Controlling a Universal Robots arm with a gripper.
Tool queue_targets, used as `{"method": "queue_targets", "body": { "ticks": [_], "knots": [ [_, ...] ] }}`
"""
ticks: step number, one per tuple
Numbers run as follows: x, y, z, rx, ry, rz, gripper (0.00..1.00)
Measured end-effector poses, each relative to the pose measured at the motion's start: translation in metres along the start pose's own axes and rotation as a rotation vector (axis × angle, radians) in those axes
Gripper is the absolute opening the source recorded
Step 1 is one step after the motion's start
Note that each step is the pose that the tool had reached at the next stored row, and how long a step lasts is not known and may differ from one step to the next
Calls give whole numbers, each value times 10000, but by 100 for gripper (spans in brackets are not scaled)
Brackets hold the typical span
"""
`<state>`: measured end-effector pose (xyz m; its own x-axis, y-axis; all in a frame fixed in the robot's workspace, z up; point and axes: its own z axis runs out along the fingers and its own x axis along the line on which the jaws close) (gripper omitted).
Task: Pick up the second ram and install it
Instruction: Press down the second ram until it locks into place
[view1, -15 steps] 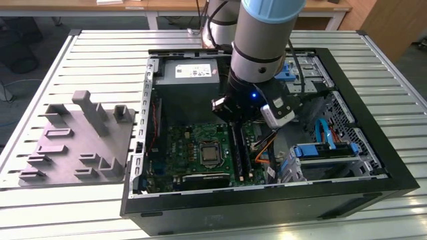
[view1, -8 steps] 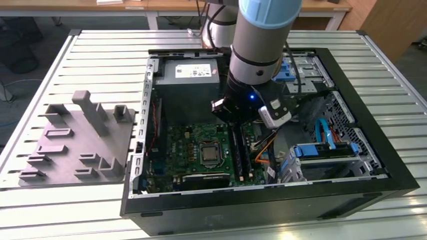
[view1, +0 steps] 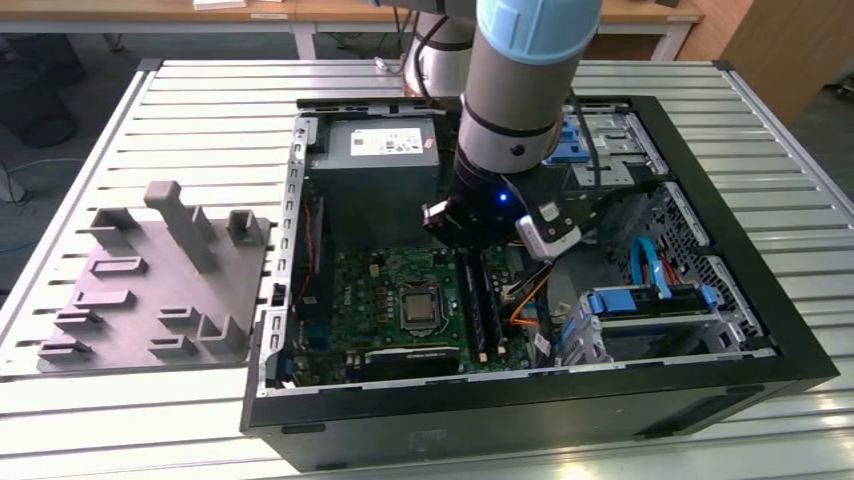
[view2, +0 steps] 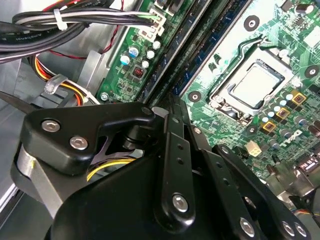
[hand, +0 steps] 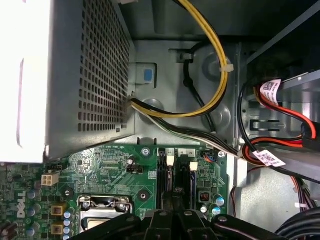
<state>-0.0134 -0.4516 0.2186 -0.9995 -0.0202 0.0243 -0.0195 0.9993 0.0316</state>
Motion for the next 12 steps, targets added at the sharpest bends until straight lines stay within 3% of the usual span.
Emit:
{"method": "queue_targets", "body": {
  "ticks": [7,12],
  "knots": [
    [-1,5,11,-10,-6,-1,10],
    [2,8,-88,-10,-6,0,10]
  ]
}}
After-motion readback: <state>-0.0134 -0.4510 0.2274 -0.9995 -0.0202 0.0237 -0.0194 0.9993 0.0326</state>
